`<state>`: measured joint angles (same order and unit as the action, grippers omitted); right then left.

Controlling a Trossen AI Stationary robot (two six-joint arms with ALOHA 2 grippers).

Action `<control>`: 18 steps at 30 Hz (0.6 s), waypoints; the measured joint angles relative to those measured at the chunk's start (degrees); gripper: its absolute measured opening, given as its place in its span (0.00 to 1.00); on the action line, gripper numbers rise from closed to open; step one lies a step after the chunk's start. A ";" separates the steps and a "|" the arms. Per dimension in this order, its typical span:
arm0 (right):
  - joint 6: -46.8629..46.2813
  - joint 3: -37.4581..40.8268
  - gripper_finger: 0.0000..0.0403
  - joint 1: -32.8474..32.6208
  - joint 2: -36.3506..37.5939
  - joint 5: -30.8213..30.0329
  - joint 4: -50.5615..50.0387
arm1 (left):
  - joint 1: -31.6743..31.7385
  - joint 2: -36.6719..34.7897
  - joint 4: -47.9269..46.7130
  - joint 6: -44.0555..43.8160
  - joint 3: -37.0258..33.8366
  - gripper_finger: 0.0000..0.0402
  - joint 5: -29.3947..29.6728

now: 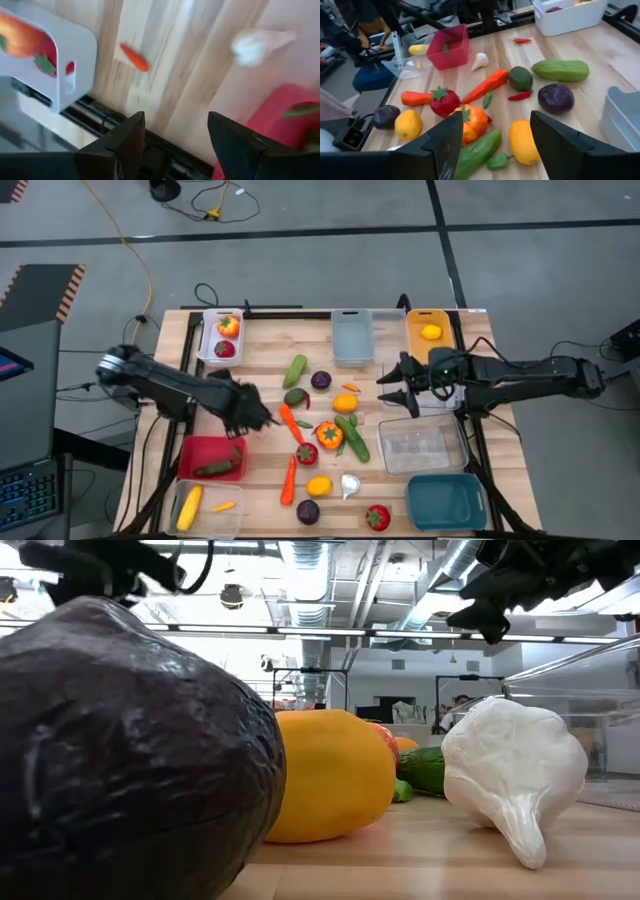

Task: Sort produce into baskets
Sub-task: Put the left red chili pepper into the red bin

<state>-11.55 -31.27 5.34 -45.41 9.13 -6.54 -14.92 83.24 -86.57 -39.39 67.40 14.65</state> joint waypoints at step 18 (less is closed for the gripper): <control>-0.04 0.00 0.65 -0.39 0.00 -5.00 0.18 | 23.68 -23.18 31.30 -12.95 -35.08 0.51 1.08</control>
<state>-11.60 -31.27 4.95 -45.41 4.12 -6.36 8.75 60.06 -55.28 -52.33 32.32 15.74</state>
